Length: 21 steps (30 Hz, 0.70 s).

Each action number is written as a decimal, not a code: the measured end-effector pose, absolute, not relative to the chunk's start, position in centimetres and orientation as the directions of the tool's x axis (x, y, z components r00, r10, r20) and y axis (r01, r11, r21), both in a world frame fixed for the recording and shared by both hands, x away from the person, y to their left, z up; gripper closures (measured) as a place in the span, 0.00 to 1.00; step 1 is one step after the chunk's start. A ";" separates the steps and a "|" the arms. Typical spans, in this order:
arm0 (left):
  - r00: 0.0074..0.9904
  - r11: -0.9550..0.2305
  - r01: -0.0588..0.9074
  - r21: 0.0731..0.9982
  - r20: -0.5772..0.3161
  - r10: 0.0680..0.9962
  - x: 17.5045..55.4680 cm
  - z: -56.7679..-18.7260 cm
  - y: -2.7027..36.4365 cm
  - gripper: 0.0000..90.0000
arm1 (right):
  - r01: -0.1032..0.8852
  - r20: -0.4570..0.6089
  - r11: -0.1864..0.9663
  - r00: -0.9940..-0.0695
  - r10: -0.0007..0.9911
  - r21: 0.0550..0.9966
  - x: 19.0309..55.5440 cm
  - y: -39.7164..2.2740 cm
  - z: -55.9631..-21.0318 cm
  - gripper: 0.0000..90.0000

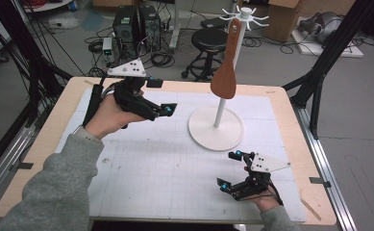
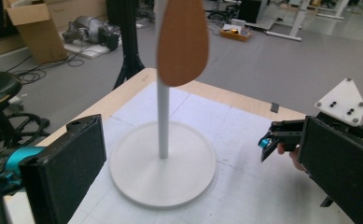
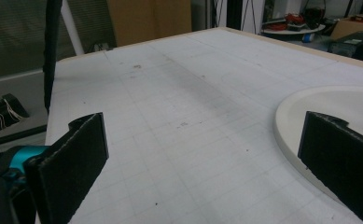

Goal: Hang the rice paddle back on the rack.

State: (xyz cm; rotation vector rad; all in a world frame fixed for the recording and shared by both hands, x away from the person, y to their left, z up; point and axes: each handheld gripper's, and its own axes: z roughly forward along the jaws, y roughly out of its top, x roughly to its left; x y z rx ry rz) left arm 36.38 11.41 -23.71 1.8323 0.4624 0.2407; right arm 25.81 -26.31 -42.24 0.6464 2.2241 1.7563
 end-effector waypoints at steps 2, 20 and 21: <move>0.896 -0.239 0.194 0.952 -0.073 0.438 36.3 -24.0 12.1 0.02 | 0.201 0.091 0.185 -0.874 0.478 0.962 25.8 -26.3 -42.3 0.00; 0.881 -0.127 0.181 0.975 -0.103 0.461 35.1 -25.9 18.0 0.02 | 0.205 0.084 0.195 -0.864 0.496 0.959 25.2 -26.6 -42.5 0.00; 0.880 -0.119 0.179 0.977 -0.105 0.464 34.9 -26.0 18.4 0.02 | 0.205 0.084 0.194 -0.863 0.498 0.959 25.2 -26.6 -42.5 0.00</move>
